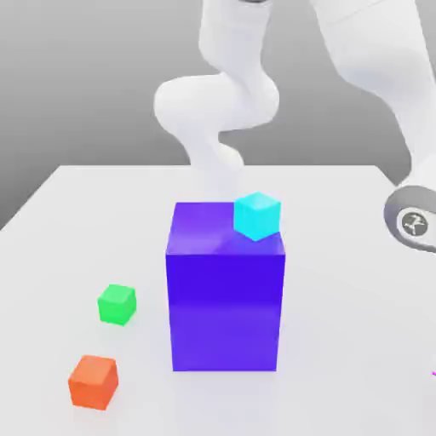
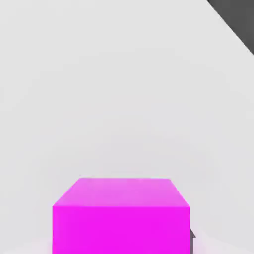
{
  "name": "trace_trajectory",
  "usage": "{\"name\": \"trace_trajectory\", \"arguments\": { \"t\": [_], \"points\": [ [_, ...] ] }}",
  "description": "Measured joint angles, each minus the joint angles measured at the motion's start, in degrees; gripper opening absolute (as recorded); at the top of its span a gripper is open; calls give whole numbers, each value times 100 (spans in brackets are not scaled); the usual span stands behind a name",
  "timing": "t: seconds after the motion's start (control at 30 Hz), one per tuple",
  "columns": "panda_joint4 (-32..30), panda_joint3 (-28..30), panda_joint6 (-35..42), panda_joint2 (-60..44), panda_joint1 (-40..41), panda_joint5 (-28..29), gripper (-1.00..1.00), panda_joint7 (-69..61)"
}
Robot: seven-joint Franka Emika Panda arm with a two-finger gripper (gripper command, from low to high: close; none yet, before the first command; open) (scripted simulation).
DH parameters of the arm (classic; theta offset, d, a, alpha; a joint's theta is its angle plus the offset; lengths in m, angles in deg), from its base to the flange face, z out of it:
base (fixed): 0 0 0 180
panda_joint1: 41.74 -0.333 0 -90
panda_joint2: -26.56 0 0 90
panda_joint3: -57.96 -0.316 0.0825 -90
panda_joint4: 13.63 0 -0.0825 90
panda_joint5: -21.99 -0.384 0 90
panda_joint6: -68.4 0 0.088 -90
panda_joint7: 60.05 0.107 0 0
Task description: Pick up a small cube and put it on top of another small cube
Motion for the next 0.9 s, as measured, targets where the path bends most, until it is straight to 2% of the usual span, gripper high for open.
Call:
{"name": "trace_trajectory", "arguments": {
  "t": [0.3, 0.47, 0.7, 0.8, 0.9],
  "points": [
    [-1304, 1335, -174, 1477, 1115, -46, -100, 1027],
    [-2282, 2108, -242, 2491, 2619, 140, -100, 1951],
    [-3789, 3021, -333, 4004, 4114, 121, -100, 3114],
    [-4278, 3335, -293, 4140, 4263, -165, -100, 3151],
    [-4351, 3470, -714, 3687, 4145, -357, -100, 3063]
  ]
}}
